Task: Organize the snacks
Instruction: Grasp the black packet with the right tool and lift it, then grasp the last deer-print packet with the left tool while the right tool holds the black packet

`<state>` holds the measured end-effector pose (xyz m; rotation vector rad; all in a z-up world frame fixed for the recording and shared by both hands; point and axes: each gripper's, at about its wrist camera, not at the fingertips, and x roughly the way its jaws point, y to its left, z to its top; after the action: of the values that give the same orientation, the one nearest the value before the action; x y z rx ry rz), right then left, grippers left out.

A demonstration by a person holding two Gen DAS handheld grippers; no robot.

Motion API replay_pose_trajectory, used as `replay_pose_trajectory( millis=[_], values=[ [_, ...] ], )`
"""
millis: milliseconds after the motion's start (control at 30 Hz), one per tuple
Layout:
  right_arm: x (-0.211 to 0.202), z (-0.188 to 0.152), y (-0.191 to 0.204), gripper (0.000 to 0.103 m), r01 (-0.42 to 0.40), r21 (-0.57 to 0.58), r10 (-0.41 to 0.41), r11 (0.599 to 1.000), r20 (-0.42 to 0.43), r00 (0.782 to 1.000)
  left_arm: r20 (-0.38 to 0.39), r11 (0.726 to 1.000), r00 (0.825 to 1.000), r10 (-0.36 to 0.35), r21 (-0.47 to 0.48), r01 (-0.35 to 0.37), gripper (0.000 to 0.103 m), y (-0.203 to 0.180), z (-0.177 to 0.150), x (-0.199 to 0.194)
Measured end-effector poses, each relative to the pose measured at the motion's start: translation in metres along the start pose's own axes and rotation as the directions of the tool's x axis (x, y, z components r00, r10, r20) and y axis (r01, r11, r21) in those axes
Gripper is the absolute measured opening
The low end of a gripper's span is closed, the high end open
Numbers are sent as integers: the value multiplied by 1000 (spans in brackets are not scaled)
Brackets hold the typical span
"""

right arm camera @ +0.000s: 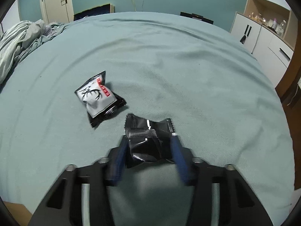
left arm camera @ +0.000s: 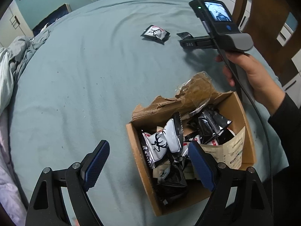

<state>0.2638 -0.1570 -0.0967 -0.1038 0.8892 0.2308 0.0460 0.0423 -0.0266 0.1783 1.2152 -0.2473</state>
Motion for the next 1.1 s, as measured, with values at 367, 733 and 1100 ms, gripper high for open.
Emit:
replay_pose_trajectory(
  millis=[367,733,1100],
  values=[
    [-104,-38,12,36,-26,145,30,989,-21,999,56,999,998,-30,-22,31,87,0,-4,-17],
    [-232,-127,11,36,6,284,-20,959,47,999,58,999,998,-22,-25,23,89,-14,21,-38],
    [-206,-105,-6,36,28,271,-27,962,-9,1000,-66,988,996,-57,-146,47,98,-6,113,12]
  ],
)
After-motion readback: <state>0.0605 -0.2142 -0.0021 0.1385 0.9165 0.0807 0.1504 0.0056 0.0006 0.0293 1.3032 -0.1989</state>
